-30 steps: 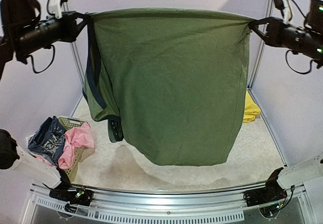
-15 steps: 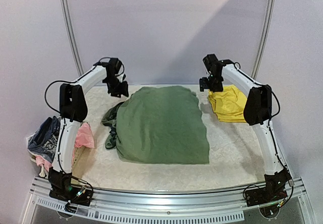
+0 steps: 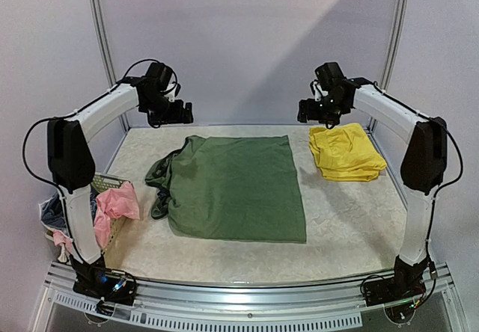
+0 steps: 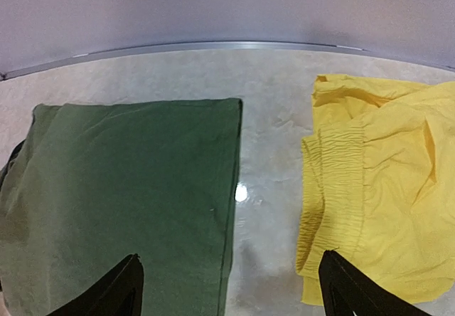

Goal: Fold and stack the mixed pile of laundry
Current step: Flatten out the crumpled tank top at the center of the board.

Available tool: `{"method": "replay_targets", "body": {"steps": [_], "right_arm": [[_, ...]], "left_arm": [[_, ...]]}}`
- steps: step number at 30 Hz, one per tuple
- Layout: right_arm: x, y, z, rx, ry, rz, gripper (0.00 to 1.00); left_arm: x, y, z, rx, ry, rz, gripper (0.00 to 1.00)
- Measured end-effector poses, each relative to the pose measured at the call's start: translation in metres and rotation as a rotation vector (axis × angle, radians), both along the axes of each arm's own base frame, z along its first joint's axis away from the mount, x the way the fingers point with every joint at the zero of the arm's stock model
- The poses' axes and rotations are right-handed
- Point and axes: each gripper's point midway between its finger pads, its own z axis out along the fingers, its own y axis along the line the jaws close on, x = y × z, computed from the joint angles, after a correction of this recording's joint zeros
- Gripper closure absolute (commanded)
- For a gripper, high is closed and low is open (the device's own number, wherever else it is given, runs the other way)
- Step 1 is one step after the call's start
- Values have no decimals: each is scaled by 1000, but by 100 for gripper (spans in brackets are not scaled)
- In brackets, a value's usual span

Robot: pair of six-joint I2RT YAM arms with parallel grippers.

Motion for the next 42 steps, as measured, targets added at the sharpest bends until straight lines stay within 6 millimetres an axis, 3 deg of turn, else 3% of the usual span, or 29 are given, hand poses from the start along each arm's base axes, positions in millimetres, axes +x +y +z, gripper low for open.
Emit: {"method": "replay_targets", "body": {"steps": [3, 8, 11, 16, 22, 27, 32, 38, 42], "right_arm": [[-25, 10, -3, 35, 9, 52, 17], [-76, 23, -57, 40, 136, 126, 21], [-108, 27, -84, 30, 207, 150, 22], [-158, 27, -108, 66, 287, 170, 34], [-197, 31, -131, 143, 357, 178, 54], [-212, 69, -129, 268, 364, 293, 56], [-206, 101, -130, 369, 355, 374, 58], [-201, 103, -172, 328, 421, 351, 59], [-198, 98, -182, 299, 429, 332, 60]], "left_arm": [[-24, -9, -11, 54, 2, -12, 7], [-74, -22, -70, 174, 98, -54, 10], [-101, -23, -90, 231, 131, -69, 13], [-130, -29, -81, 238, 97, -95, 18], [-137, -60, -78, 180, 56, -165, 22], [-126, -72, -99, 193, 80, -174, 23], [-113, -80, -122, 214, 112, -175, 23], [-114, -81, -150, 236, 167, -181, 24], [-117, -84, -162, 228, 196, -190, 24]]}}
